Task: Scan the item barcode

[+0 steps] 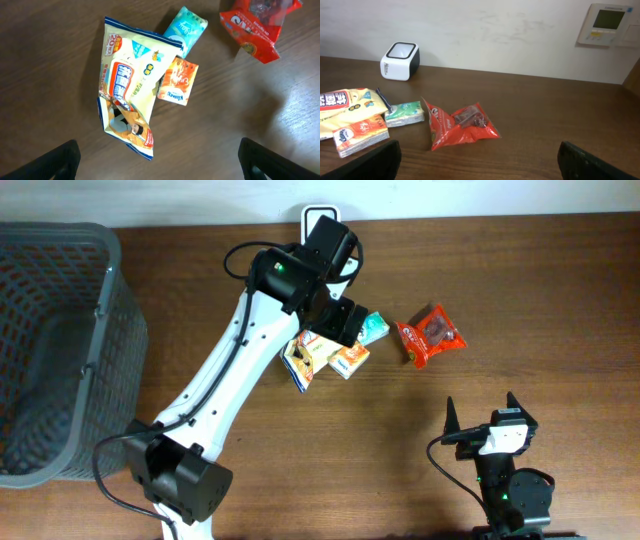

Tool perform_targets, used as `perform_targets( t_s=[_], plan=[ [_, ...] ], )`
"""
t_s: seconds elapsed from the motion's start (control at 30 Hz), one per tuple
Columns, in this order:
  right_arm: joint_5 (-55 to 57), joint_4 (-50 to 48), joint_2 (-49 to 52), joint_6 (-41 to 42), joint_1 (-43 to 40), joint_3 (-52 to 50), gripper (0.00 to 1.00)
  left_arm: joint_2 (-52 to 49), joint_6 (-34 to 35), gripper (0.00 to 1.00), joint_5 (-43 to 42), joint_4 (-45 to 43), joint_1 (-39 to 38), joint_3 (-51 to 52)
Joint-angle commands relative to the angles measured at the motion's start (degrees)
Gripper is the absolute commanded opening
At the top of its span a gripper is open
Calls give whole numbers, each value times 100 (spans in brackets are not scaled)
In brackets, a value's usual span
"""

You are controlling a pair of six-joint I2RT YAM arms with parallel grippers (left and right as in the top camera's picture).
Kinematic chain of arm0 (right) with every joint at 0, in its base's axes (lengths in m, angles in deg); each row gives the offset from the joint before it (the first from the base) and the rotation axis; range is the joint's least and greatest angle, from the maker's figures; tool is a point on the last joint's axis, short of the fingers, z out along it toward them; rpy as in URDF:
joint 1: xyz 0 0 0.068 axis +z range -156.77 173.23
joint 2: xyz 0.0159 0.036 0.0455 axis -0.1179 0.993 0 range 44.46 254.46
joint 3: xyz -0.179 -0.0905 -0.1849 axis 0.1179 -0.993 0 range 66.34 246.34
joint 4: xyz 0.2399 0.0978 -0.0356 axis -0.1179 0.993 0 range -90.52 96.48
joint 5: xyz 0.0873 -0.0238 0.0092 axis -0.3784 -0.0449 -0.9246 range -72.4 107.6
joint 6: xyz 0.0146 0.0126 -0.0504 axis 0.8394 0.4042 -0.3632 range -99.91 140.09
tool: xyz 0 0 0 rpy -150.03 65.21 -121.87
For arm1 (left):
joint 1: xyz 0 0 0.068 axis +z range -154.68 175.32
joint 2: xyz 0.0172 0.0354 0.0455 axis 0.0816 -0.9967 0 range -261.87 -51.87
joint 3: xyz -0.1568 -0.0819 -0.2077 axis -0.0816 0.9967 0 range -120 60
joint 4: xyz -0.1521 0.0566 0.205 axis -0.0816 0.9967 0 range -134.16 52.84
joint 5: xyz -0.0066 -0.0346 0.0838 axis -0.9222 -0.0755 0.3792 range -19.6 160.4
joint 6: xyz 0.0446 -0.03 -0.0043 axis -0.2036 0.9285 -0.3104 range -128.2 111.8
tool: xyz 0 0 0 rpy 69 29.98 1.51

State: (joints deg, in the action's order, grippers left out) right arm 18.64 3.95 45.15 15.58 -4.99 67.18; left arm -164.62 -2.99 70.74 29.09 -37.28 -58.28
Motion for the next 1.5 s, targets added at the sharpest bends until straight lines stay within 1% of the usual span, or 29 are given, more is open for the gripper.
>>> perform_targets(
  t_s=[0.0, 0.1, 0.23, 0.3, 0.33, 0.4, 0.47, 0.5, 0.53, 0.57, 0.6, 0.63, 0.67, 0.7, 0.73, 0.77, 0.8, 0.83, 0.87, 0.93, 1.03, 1.17, 1.2, 1.23, 1.3, 1.33, 1.37, 1.43, 1.47],
  plan=[
    [9, 20, -37, 28, -31, -52, 98, -17, -26, 99, -431, 168, 2, 39],
    [9, 20, -37, 28, -31, -52, 99, -20, -24, 99, -446, 181, 2, 146],
    [9, 20, -37, 28, -31, -52, 98, -39, -26, 99, -455, -96, 2, 201],
    [9, 20, -37, 28, -31, -52, 98, -136, -24, 99, -149, -114, 28, 214],
    [9, 20, -37, 28, -31, -52, 98, -254, 149, 99, -2, -127, 66, 256],
    [7, 20, -37, 28, -31, -52, 98, -579, 505, 100, 11, -199, 129, 365],
    [9, 20, -37, 28, -31, -52, 98, -815, 507, 97, 61, -339, 129, 378],
    [9, 20, -37, 28, -31, -52, 98, -925, 769, 95, 553, -380, 133, 378],
    [9, 20, -37, 28, -31, -52, 98, -962, 1515, 98, 1357, -363, 164, 378],
    [9, 20, -37, 28, -31, -52, 98, -962, 1799, 99, 1530, -415, 249, 378],
    [9, 20, -37, 28, -31, -52, 98, -964, 1816, 96, 1189, -492, 365, 380],
    [9, 20, -37, 28, -31, -52, 98, -984, 1814, 64, 942, -511, 409, 382],
    [7, 20, -37, 28, -31, -52, 98, -1010, 1814, 59, 745, -544, 417, 382],
    [9, 20, -37, 28, -31, -52, 98, -1073, 1814, 60, 575, -669, 413, 382],
    [7, 17, -37, 28, -31, -52, 98, -1141, 1816, 57, 494, -800, 389, 382],
    [9, 20, -37, 28, -31, -52, 98, -1266, 1814, 56, 496, -973, 350, 382],
    [9, 20, -37, 28, -31, -52, 98, -1353, 1814, 58, 498, -1051, 328, 382],
    [9, 17, -37, 28, -31, -52, 98, -1381, 1814, 70, 498, -1086, 326, 382],
    [9, 20, -37, 28, -31, -52, 98, -1388, 1812, 99, 503, -1091, 326, 382],
    [9, 20, -37, 28, -31, -52, 99, -1325, 1810, 99, 540, -1062, 437, 367],
    [9, 20, -37, 28, -31, -52, 98, -946, 1812, 99, 496, -1047, 796, 229],
    [9, 20, -37, 28, -31, -52, 98, -949, 1810, 100, 450, -710, 765, 538],
    [9, 20, -37, 28, -31, -52, 98, -949, 1808, 94, 385, -651, 750, 595],
    [9, 20, -37, 28, -31, -52, 99, -949, 1808, 76, 212, -643, 708, 664],
    [9, 20, -37, 28, -31, -52, 98, -951, 1808, 70, 199, -813, 660, 667],
    [9, 20, -37, 28, -31, -52, 98, -951, 1810, 49, 199, -870, 662, 667],
    [7, 17, -37, 28, -31, -52, 98, -949, 1810, 22, 199, -955, 662, 675],
    [9, 17, -37, 28, -31, -52, 98, -951, 1812, 18, 197, -1331, 649, 772],
    [9, 20, -37, 28, -31, -52, 98, -962, 1814, 12, 197, -1373, 647, 800]
  ],
)
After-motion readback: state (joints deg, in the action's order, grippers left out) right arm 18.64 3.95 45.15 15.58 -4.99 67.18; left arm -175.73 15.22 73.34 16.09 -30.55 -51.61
